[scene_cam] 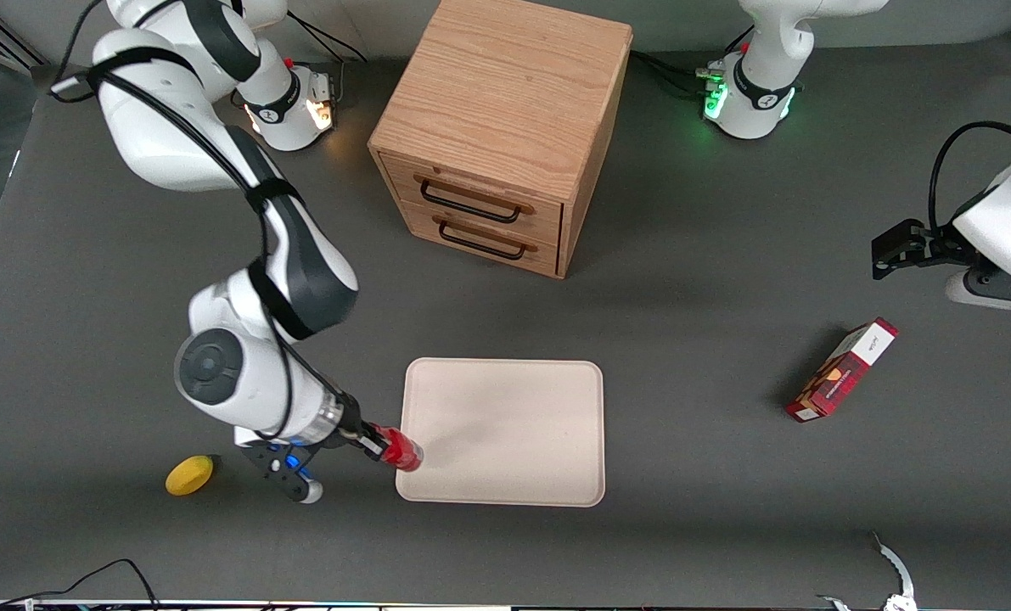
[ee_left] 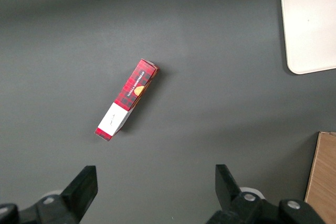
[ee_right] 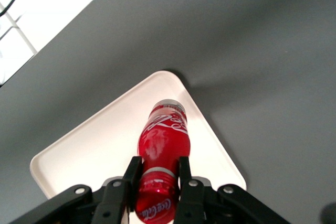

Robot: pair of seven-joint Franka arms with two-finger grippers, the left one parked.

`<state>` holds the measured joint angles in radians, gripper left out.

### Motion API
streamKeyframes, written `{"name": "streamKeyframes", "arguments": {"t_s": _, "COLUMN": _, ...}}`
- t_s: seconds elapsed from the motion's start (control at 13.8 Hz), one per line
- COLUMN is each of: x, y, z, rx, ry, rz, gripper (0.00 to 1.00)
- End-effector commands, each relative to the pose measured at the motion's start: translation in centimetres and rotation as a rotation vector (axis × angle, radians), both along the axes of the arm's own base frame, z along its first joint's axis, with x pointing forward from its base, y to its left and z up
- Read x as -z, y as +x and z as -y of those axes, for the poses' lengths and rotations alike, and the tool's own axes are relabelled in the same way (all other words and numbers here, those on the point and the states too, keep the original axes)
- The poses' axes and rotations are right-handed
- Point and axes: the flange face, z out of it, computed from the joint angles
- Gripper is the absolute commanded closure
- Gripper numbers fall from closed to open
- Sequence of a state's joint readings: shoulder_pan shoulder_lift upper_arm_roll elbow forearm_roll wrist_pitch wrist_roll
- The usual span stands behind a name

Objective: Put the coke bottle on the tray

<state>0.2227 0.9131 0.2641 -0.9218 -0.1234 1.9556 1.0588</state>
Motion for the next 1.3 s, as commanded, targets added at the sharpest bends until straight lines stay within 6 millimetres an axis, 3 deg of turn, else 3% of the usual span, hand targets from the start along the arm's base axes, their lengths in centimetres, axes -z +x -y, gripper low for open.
{"name": "streamKeyframes", "arguments": {"t_s": 0.0, "x": 1.3, "y": 0.7, "z": -1.3, "rx": 0.051, "ry": -0.016, "rz": 0.040, "gripper": 1.00}}
{"name": "streamKeyframes", "arguments": {"t_s": 0.22, "x": 3.3, "y": 0.5, "z": -2.2, "rx": 0.047, "ry": -0.038, "rz": 0.044, "gripper": 0.98}}
{"name": "streamKeyframes", "arguments": {"t_s": 0.29, "x": 3.3, "y": 0.5, "z": -2.1, "rx": 0.049, "ry": -0.038, "rz": 0.044, "gripper": 0.26}}
{"name": "streamKeyframes", "arguments": {"t_s": 0.36, "x": 3.1, "y": 0.5, "z": -2.1, "rx": 0.042, "ry": -0.039, "rz": 0.047, "gripper": 0.00}}
{"name": "streamKeyframes", "arguments": {"t_s": 0.43, "x": 2.8, "y": 0.5, "z": -2.1, "rx": 0.038, "ry": -0.045, "rz": 0.048, "gripper": 0.00}}
{"name": "streamKeyframes", "arguments": {"t_s": 0.58, "x": 0.2, "y": -0.2, "z": -2.0, "rx": 0.027, "ry": -0.039, "rz": 0.019, "gripper": 0.00}}
{"name": "streamKeyframes", "arguments": {"t_s": 0.72, "x": -5.6, "y": -1.6, "z": -1.0, "rx": -0.032, "ry": -0.067, "rz": -0.012, "gripper": 0.00}}
{"name": "streamKeyframes", "arguments": {"t_s": 0.94, "x": -15.5, "y": -5.9, "z": 1.2, "rx": -0.182, "ry": -0.137, "rz": -0.065, "gripper": 0.00}}
{"name": "streamKeyframes", "arguments": {"t_s": 1.08, "x": -21.8, "y": -9.4, "z": 5.6, "rx": -0.305, "ry": -0.200, "rz": -0.089, "gripper": 0.00}}
{"name": "streamKeyframes", "arguments": {"t_s": 1.23, "x": -26.5, "y": -13.1, "z": 10.0, "rx": -0.427, "ry": -0.246, "rz": -0.128, "gripper": 0.00}}
